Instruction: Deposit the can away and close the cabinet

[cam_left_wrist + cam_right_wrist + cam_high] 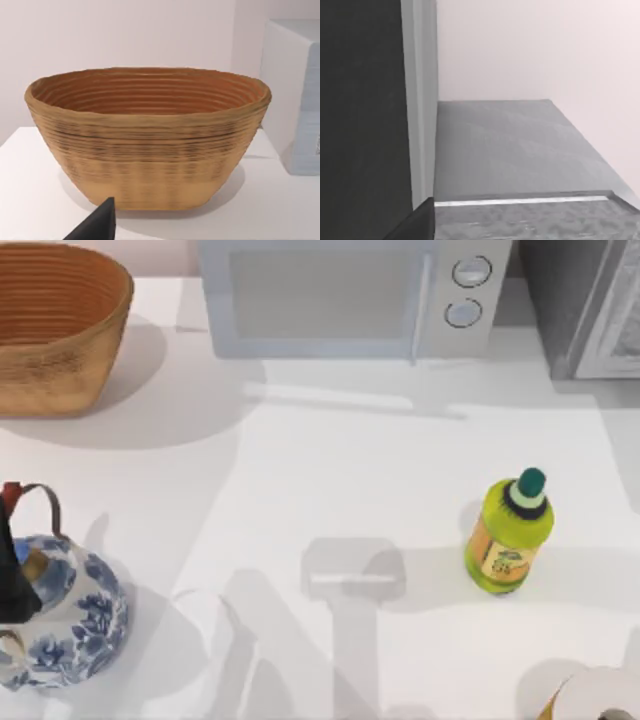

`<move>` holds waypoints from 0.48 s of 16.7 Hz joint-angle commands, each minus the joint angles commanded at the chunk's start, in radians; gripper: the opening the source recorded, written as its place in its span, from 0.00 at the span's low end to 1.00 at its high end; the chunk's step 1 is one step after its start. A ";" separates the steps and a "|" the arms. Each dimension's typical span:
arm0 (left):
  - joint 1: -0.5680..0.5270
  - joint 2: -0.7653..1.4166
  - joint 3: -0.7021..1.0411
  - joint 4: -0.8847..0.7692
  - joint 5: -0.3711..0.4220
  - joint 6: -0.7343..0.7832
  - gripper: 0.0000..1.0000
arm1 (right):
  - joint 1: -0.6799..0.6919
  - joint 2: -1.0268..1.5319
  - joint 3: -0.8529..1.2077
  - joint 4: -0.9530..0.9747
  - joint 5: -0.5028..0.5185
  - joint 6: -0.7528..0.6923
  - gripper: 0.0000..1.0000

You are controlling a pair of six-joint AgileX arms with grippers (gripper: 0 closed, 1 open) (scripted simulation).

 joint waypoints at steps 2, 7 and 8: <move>0.000 0.000 0.000 0.000 0.000 0.000 1.00 | 0.157 -0.004 -0.005 -0.006 0.158 0.003 1.00; 0.000 0.000 0.000 0.000 0.000 0.000 1.00 | 0.566 -0.004 -0.013 -0.028 0.529 0.006 1.00; 0.000 0.000 0.000 0.000 0.000 0.000 1.00 | 0.641 -0.003 -0.014 -0.032 0.594 0.005 1.00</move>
